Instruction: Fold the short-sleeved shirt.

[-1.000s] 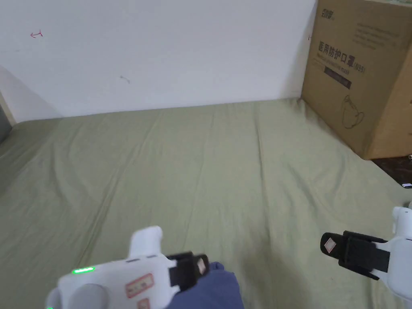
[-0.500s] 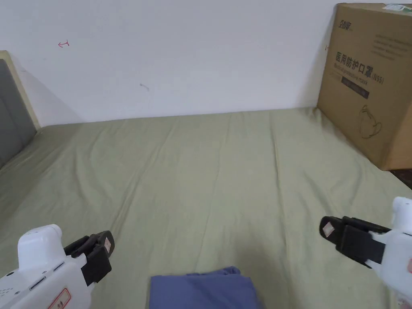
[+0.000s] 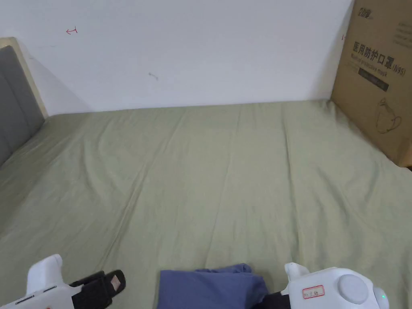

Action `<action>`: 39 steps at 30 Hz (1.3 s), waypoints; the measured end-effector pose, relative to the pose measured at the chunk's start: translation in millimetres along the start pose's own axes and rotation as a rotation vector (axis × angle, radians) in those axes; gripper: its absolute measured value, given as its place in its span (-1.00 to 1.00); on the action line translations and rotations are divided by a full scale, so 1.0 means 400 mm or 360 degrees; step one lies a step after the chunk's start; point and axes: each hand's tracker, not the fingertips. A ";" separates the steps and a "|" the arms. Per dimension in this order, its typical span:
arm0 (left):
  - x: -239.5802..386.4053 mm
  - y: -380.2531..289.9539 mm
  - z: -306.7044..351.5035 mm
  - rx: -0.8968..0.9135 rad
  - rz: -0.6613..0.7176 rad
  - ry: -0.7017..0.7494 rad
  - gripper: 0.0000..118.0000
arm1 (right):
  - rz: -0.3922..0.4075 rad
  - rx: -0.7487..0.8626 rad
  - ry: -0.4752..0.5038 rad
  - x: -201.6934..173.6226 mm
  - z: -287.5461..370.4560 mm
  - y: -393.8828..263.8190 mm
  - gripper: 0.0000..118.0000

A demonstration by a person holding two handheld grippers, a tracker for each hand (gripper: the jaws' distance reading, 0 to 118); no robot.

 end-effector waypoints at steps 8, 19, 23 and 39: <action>-0.193 -0.066 -0.208 -0.0495 0.0449 -0.0508 0.34 | -0.0050 0.0011 0.0069 0.032 0.011 -0.011 -0.91; -0.124 -0.133 -0.480 -0.0807 0.0677 -0.0984 1.00 | -0.0124 0.0003 0.0087 0.042 0.003 -0.015 -0.91; -0.140 -0.124 -0.448 -0.0817 0.0640 -0.0973 1.00 | -0.0168 0.0011 0.0124 0.043 0.004 -0.024 -0.91; -0.101 0.003 -0.192 -0.0493 0.0340 -0.0647 -0.55 | -0.0188 0.0289 0.0190 -0.079 0.165 -0.048 -0.91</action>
